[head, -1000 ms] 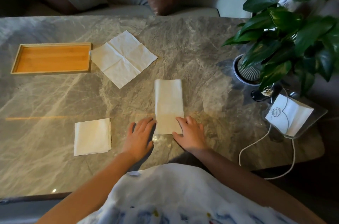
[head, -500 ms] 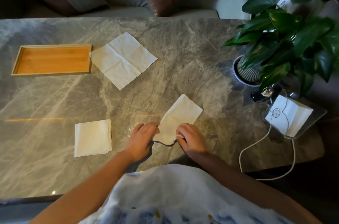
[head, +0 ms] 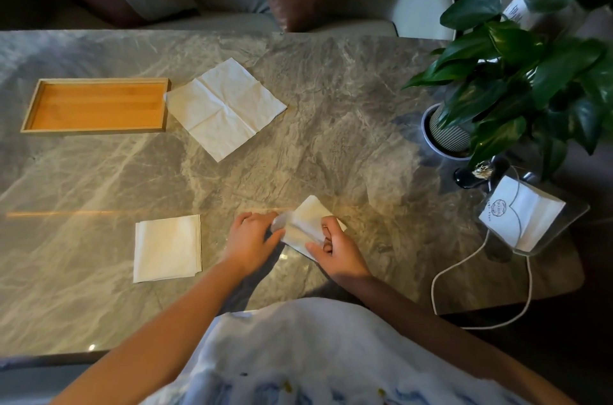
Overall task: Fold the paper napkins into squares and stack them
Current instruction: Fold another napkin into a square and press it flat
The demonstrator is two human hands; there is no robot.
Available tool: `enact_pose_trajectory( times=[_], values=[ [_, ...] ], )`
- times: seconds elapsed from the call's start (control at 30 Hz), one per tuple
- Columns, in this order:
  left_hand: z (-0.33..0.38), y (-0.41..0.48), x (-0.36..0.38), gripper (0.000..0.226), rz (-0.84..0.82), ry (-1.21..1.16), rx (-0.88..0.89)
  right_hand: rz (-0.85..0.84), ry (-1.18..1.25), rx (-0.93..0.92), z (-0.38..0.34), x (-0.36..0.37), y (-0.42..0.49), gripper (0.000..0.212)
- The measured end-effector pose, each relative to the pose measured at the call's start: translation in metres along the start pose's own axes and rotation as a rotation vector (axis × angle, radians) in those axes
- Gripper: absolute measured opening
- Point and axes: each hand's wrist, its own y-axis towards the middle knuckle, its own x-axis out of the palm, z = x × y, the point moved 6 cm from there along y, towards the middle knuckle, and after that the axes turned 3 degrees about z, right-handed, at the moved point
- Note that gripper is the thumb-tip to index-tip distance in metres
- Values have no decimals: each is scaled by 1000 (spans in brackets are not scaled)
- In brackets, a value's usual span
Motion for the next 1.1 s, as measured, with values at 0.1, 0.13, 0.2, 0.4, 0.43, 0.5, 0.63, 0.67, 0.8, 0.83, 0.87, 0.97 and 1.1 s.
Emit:
enact_pose_trajectory(
  times=[0.1,0.13,0.2,0.4,0.43,0.5,0.63,0.67,0.8,0.83,0.87,0.97,1.1],
  values=[
    [-4,-2,2,12,-51,-4,-30,-12,48,110,13,1,1,53],
    [-5,-4,5,15,-92,-36,-54,10,60,133,17,0,1,50],
    [-8,-9,11,21,-183,-83,-100,49,76,168,25,-3,-1,41],
    [-23,-24,21,18,-218,-128,-211,50,46,193,33,-5,-4,37],
    [-24,-26,21,19,-214,-140,-226,50,42,195,34,-5,-4,37],
    [-24,-27,21,20,-209,-184,-251,54,36,198,35,-4,-3,37],
    [-15,-26,25,26,-246,-248,-225,77,55,215,37,-5,-4,42],
    [-13,-25,27,29,-247,-232,-205,81,73,220,37,-5,-5,45],
    [-10,-23,32,29,-249,-190,-160,111,152,239,39,-7,-6,51],
    [-10,-23,34,29,-269,-172,-159,113,161,238,40,-7,-6,50],
    [-11,-24,36,28,-289,-153,-162,114,167,238,41,-6,-7,48],
    [-13,-26,38,17,-308,-121,-181,118,171,239,44,-4,-7,46],
    [-14,-24,38,12,-278,-116,-207,126,155,230,47,-3,-4,47]
  ],
)
